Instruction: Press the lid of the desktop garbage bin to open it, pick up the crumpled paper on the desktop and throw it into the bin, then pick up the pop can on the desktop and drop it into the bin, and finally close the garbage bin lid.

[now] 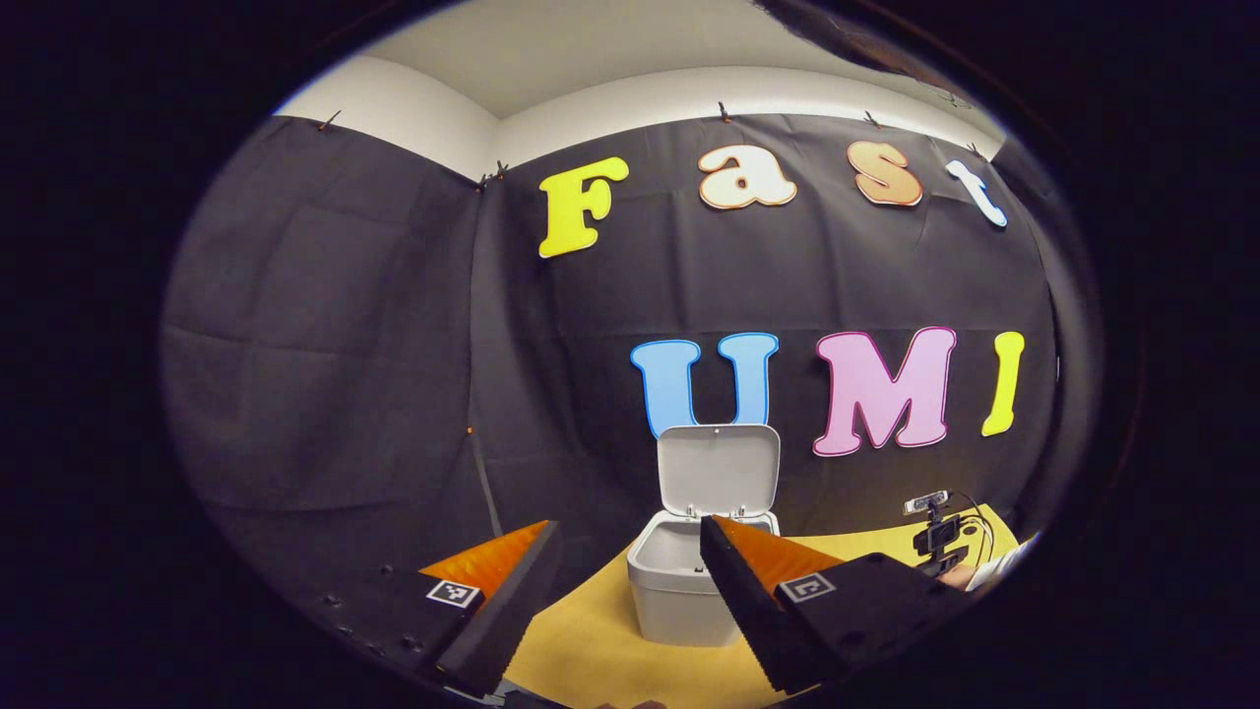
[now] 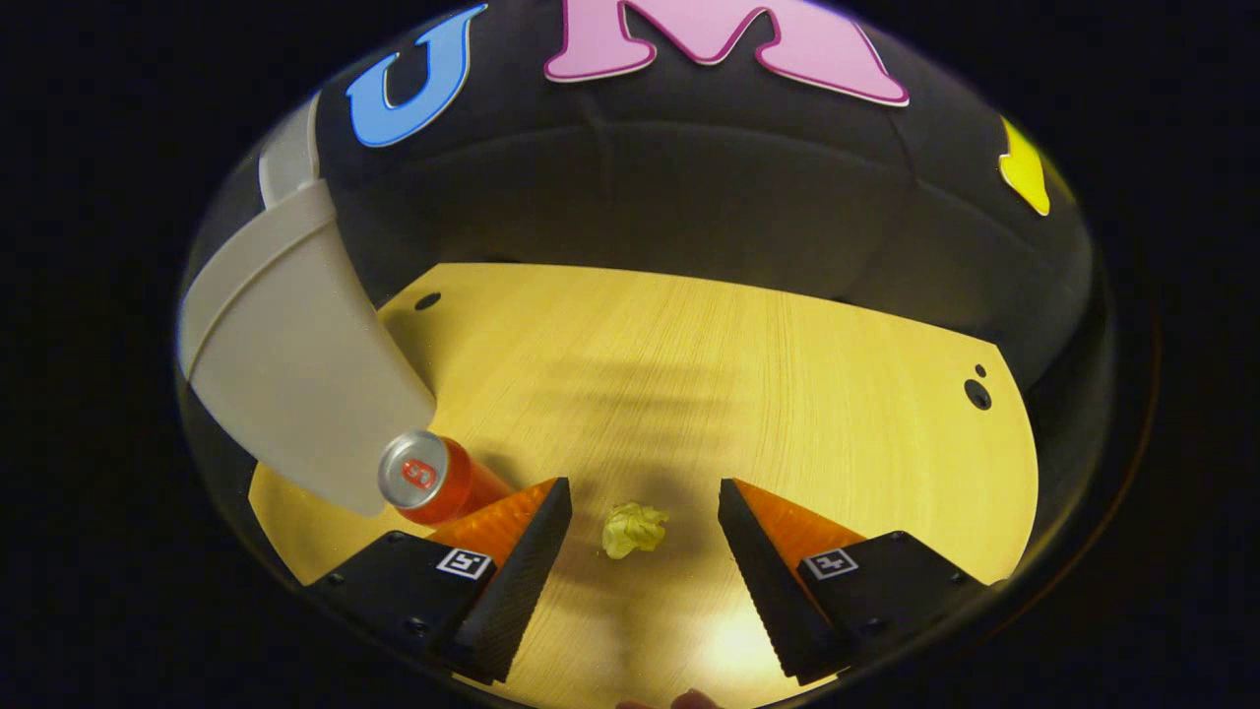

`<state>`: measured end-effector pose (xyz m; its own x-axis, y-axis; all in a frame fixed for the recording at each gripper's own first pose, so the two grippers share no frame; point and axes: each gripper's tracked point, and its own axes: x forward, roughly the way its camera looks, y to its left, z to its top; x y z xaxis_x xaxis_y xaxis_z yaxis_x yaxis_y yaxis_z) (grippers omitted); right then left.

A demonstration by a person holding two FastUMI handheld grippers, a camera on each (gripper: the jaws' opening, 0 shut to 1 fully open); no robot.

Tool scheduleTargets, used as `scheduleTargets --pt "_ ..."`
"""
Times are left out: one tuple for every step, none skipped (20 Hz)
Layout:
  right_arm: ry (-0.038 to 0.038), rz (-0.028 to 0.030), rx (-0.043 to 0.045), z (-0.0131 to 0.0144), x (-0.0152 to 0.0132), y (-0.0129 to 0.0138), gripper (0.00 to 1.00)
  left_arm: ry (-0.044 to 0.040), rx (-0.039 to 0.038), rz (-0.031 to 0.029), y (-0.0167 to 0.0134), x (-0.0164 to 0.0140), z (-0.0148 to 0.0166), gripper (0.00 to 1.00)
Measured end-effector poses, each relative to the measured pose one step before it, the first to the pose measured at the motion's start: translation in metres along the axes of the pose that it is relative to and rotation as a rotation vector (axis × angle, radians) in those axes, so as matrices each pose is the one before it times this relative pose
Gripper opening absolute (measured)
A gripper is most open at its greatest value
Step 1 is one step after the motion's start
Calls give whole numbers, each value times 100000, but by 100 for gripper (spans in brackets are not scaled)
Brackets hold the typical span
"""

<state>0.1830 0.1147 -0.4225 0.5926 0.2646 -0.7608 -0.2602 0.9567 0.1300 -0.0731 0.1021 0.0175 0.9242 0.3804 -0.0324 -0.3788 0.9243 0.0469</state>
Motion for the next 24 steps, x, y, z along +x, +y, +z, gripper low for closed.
scheduleTargets --pt "993 33 -897 -456 590 246 98 657 -551 130 44 -506 -149 94" --pt "1058 -975 -942 -437 812 60 98 -81 -479 87 -3 -513 -167 95" --pt "1667 -563 -514 -536 496 -88 98 491 -399 571 80 -217 -141 94" --pt "2052 -558 4 -561 767 53 98 941 -43 816 101 -263 -374 94" --pt "1410 -161 111 -368 455 -2 98 189 299 482 118 -282 -65 94" --pt "1264 -781 -76 -364 435 -199 98 -258 618 435 -41 -218 99 94" --pt "929 -1412 -668 -376 382 -226 98 -279 1048 104 129 -311 128 94" --pt "1250 -149 -277 -548 279 -68 98 172 1216 340 207 -313 -143 94" --pt "1336 -139 500 -499 211 -66 78 351 1215 589 262 -197 -139 94" --pt "1037 1428 1067 -378 72 117 58 53 630 286 198 -187 -79 94" --pt "560 1753 1332 65 51 161 36 219 137 258 176 -93 -2 94" --pt "-780 84 1403 179 -450 -181 45 272 -365 84 0 122 -226 94" --pt "-2395 55 404 629 -504 -85 38 -163 -823 -30 97 12 102 94" --pt "-3309 531 -170 1091 -812 61 36 -866 -1104 -78 125 -7 187 94" --pt "-4425 1098 -8 1337 -939 245 35 -895 -1281 -287 67 79 196 94" --pt "-5192 1661 353 1581 -1108 506 35 -583 -1063 -364 1 97 -60 94" --pt "-6041 1637 380 2017 -1062 418 21 -15 -801 -679 -26 142 -130 94" --pt "-5226 1925 -645 2083 -1079 767 35 5 -652 -947 -121 -8 -263 95" --pt "-4851 1906 -1614 2136 -1215 986 35 95 -575 -1190 -207 171 -209 95" --pt "-5393 2330 -1873 2412 -1214 1089 35 175 -341 -1172 -288 106 -133 94" --pt "-6049 3126 -1732 2578 -1162 1114 34 -266 -4 -982 -232 112 24 95" --pt "-6080 3318 -1634 2185 -731 2028 34 -315 381 -724 -241 74 27 95" --pt "-6072 3362 -1365 2264 -744 1539 34 -282 480 -388 -22 -15 94 95" --pt "-5742 3915 -1434 2307 -533 1530 34 -58 411 -427 -92 -134 26 94"
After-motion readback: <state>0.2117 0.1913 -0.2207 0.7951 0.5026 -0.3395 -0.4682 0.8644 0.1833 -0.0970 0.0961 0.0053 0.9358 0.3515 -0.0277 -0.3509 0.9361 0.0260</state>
